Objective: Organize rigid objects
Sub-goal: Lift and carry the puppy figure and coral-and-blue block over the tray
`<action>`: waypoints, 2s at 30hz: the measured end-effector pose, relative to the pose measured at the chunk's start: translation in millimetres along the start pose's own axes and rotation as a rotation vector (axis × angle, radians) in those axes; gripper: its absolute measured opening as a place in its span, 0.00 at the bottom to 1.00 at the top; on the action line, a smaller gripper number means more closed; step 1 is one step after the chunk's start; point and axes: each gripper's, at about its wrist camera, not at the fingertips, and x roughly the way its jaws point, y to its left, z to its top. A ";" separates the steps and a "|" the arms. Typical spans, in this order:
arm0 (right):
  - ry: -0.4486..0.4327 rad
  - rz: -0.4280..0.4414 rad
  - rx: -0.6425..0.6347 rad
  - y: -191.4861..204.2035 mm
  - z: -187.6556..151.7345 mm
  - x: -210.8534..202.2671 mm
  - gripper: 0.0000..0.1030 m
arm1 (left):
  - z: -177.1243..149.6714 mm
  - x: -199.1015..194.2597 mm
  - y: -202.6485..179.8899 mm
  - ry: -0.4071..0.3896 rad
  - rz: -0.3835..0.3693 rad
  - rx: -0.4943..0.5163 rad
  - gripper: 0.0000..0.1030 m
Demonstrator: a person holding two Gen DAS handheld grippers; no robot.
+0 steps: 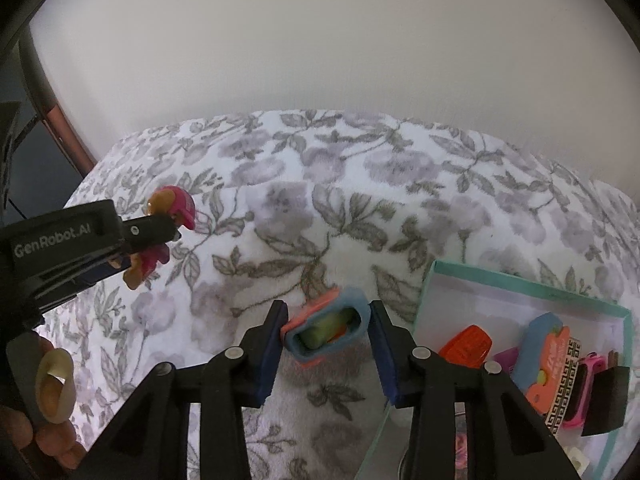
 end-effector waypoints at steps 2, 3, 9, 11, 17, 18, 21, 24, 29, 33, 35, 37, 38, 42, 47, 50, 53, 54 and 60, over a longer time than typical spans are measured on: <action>0.000 0.000 -0.003 0.4 0.6 -0.5 0.34 | 0.8 -1.7 -0.6 -0.004 0.000 0.003 0.51; 0.002 0.002 -0.003 0.5 0.6 0.2 0.34 | 1.1 -2.0 -0.9 -0.004 0.000 0.004 0.51; 0.007 -0.002 -0.017 1.7 -0.1 1.3 0.34 | -0.3 0.5 -1.5 0.004 -0.001 0.006 0.51; 0.006 -0.004 -0.020 1.9 -0.1 1.2 0.34 | -1.0 1.2 -1.2 0.007 -0.003 0.005 0.51; 0.044 -0.012 -0.020 3.4 -5.4 17.2 0.25 | -1.0 1.6 -1.1 0.008 -0.006 0.005 0.51; 0.044 -0.016 -0.021 3.8 -6.5 19.3 0.24 | -1.0 1.5 -1.1 0.008 -0.005 0.004 0.51; 0.039 -0.017 -0.021 3.3 -7.3 19.5 0.24 | -0.8 1.9 -1.0 0.011 -0.006 0.004 0.51; 0.035 -0.015 -0.018 3.1 -7.6 19.6 0.24 | -1.5 2.6 -1.3 0.015 -0.007 0.008 0.51; 0.025 -0.015 -0.011 1.3 -4.9 14.6 0.24 | -1.2 0.7 -1.2 0.006 -0.010 0.012 0.51; 0.002 -0.015 -0.003 -1.9 -0.8 4.2 0.24 | 0.0 -4.0 -1.6 -0.006 -0.015 0.016 0.51; -0.013 -0.015 0.001 -3.6 1.7 -2.7 0.24 | 0.7 -6.5 -2.6 -0.012 -0.016 0.019 0.51; -0.022 -0.020 -0.001 -3.8 3.3 -7.8 0.24 | 0.2 -8.3 -4.4 -0.015 -0.017 0.025 0.51; -0.024 -0.023 -0.002 -3.9 3.7 -9.7 0.24 | -0.2 -8.8 -5.5 -0.014 -0.018 0.028 0.51; -0.023 -0.031 -0.001 -5.5 2.9 -16.6 0.24 | -2.3 -13.4 -11.4 -0.015 -0.019 0.043 0.51; -0.020 -0.041 0.012 -9.6 0.2 -32.0 0.24 | -6.8 -25.9 -20.2 -0.016 -0.028 0.058 0.51; -0.027 -0.056 0.016 -10.8 -1.5 -48.8 0.24 | -12.8 -37.4 -28.5 -0.015 -0.039 0.067 0.51; -0.040 -0.067 0.031 -13.3 -3.1 -70.5 0.24 | -21.0 -48.0 -38.6 -0.012 -0.046 0.096 0.51; -0.042 -0.067 0.037 -14.0 -3.5 -75.6 0.24 | -23.8 -52.4 -42.5 -0.013 -0.048 0.108 0.51; -0.057 -0.111 0.055 -22.1 -17.6 -114.8 0.24 | -35.9 -84.5 -55.5 -0.041 -0.076 0.144 0.51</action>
